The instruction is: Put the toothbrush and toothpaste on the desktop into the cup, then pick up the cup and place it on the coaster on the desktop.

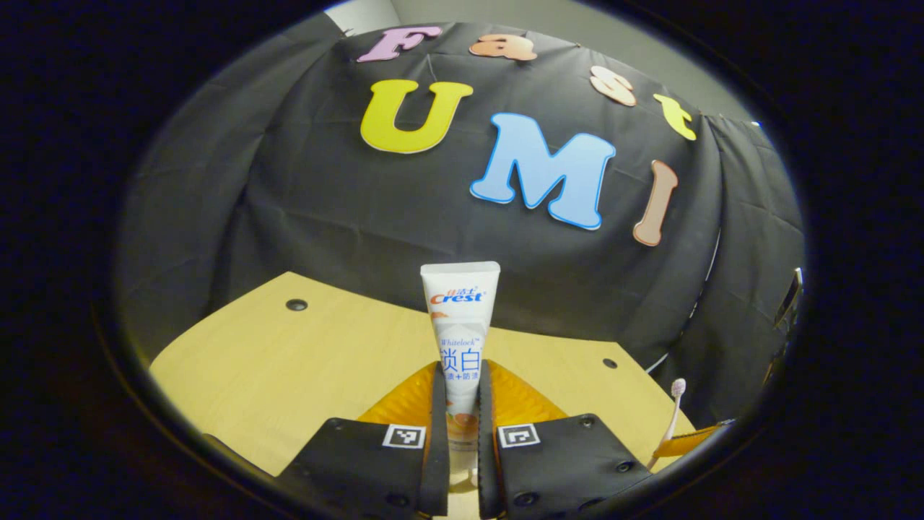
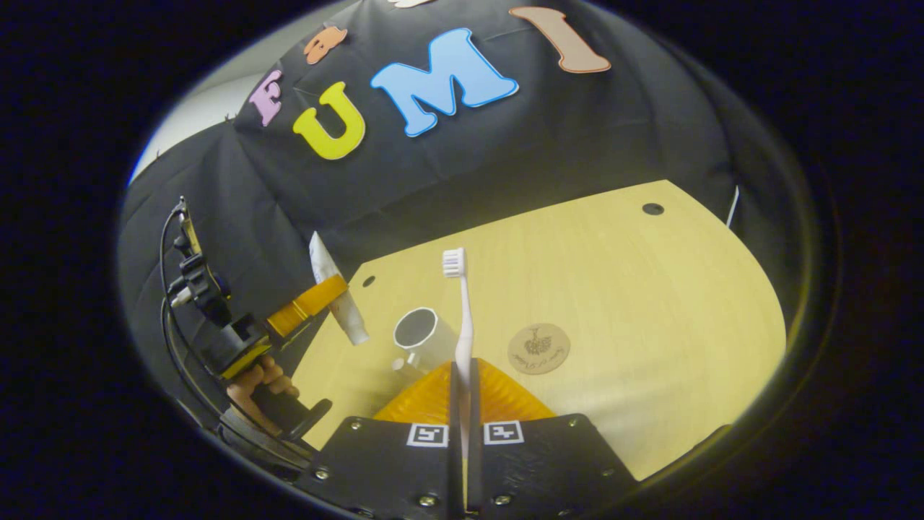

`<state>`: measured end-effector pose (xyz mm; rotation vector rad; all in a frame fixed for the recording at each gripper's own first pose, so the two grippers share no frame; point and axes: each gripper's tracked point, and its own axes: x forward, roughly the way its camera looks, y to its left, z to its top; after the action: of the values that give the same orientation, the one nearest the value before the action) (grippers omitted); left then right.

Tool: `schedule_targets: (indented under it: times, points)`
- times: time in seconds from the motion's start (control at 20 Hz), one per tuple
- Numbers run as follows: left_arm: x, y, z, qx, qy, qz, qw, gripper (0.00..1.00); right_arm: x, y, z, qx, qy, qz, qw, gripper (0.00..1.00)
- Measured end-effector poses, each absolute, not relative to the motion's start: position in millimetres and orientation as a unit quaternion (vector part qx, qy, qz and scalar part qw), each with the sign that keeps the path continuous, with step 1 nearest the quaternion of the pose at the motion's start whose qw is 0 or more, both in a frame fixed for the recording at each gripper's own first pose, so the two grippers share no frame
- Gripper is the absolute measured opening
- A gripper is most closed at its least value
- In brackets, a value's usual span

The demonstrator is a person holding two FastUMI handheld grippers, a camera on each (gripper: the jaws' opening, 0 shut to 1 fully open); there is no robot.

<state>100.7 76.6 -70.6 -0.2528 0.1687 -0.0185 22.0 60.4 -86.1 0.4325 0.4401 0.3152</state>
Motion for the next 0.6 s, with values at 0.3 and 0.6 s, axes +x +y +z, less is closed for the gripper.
schedule_targets:
  times: [0.3, 0.6]
  points:
    - [148, 61, -98, -0.135, 0.091, -0.038, 0.986, 0.22, 23, 52, -78, 0.216, 0.203, 0.125, 0.947, 0.03]
    - [164, 48, -141, -0.115, 0.118, -0.049, 0.985, 0.22, 25, 55, -84, 0.227, 0.212, 0.118, 0.943, 0.03]
